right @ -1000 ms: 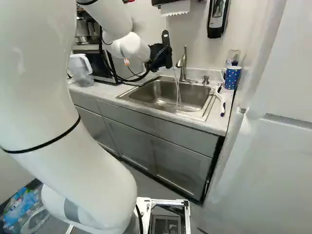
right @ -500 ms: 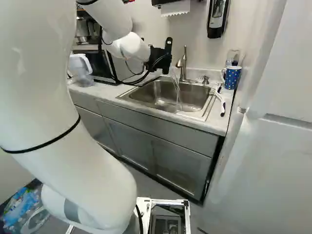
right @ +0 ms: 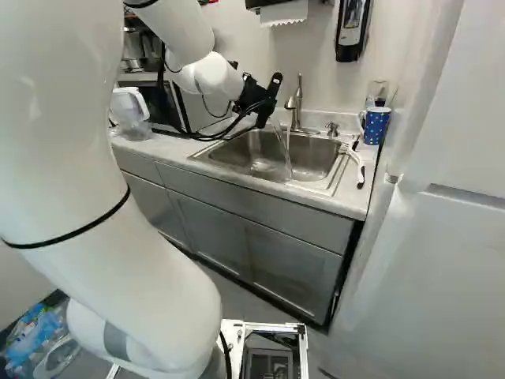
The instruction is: Rinse the cup and place it in the tray
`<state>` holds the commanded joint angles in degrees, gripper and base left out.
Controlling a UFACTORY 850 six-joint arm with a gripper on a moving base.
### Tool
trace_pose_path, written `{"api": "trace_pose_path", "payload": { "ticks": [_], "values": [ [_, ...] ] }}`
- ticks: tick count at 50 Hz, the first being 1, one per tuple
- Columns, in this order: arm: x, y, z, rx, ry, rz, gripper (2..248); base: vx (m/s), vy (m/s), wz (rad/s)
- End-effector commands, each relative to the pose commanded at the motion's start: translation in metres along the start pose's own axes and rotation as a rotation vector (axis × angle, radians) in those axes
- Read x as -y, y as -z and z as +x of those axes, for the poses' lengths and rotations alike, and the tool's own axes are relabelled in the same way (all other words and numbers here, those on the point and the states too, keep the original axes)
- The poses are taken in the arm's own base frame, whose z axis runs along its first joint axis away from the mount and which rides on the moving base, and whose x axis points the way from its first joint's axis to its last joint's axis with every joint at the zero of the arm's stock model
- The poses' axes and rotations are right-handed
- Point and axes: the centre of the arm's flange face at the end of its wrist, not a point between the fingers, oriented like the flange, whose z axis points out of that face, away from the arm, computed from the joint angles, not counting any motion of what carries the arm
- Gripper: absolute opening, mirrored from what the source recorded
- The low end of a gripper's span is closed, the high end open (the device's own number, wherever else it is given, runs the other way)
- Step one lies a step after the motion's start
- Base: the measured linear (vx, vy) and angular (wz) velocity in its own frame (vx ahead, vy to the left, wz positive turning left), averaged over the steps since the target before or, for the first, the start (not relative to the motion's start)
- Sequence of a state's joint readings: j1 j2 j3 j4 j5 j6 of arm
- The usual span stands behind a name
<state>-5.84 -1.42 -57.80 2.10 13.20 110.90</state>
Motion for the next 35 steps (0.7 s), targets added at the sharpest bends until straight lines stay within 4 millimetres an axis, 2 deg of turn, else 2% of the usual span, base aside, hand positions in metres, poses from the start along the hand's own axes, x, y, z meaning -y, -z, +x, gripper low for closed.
{"api": "trace_pose_path", "payload": {
  "ticks": [35],
  "values": [
    [0.0000, 0.0000, 0.0000, 0.000, 0.000, 0.000, 122, 0.000, 0.000, 0.000]
  ]
}}
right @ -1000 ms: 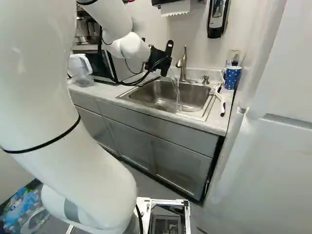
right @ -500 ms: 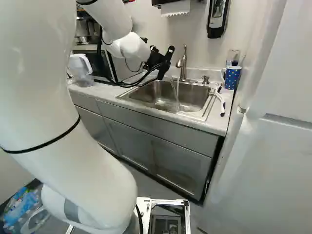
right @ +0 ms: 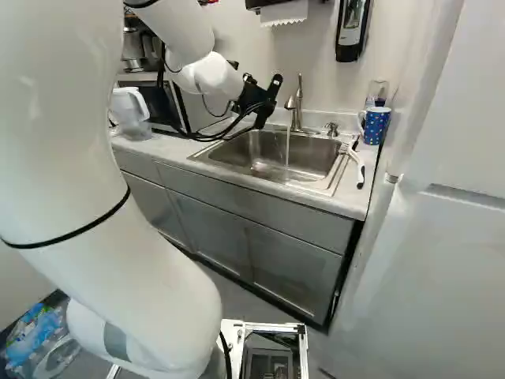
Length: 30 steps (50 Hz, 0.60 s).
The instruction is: Rinse the cup and place it in the tray
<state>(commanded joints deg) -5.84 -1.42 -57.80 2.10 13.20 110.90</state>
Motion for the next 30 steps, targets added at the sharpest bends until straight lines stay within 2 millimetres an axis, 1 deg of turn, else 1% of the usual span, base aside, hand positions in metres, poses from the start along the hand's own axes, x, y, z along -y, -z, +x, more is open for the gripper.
{"api": "trace_pose_path", "payload": {
  "ticks": [12, 30],
  "values": [
    [0.0000, 0.0000, 0.0000, 0.000, 0.011, 0.000, 122, 0.000, 0.000, 0.000],
    [0.0000, 0.0000, 0.0000, 0.000, 0.179, 0.000, 122, 0.000, 0.000, 0.000]
  ]
}}
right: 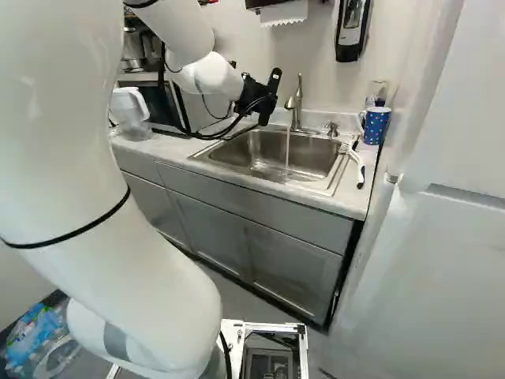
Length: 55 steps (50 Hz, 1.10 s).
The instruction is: Rinse the cup and place it in the tray
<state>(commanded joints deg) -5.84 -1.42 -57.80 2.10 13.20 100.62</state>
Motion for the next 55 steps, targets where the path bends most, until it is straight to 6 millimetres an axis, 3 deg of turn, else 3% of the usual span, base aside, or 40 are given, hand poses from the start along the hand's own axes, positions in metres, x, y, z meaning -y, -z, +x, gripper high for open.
{"api": "trace_pose_path", "payload": {
  "ticks": [55],
  "values": [
    [0.0000, 0.0000, 0.0000, 0.000, 0.578, 0.000, 122, 0.000, 0.000, 0.000]
  ]
}}
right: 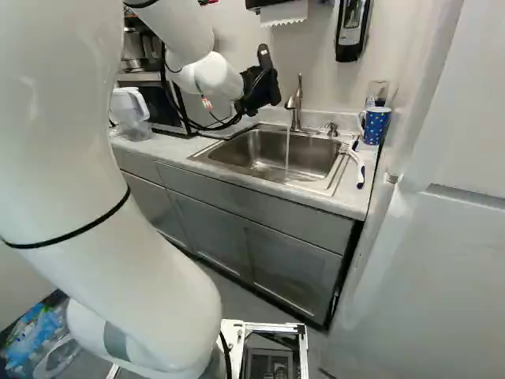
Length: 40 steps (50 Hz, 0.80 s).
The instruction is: Rinse the cup and place it in the tray
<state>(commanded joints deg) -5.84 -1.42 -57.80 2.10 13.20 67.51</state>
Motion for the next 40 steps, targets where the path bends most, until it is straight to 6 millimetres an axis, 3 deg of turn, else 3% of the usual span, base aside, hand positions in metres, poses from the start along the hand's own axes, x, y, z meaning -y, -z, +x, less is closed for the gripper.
{"api": "trace_pose_path", "payload": {
  "ticks": [40],
  "values": [
    [0.0000, 0.0000, 0.0000, 0.000, 0.420, 0.000, 122, 0.000, 0.000, 0.000]
  ]
}}
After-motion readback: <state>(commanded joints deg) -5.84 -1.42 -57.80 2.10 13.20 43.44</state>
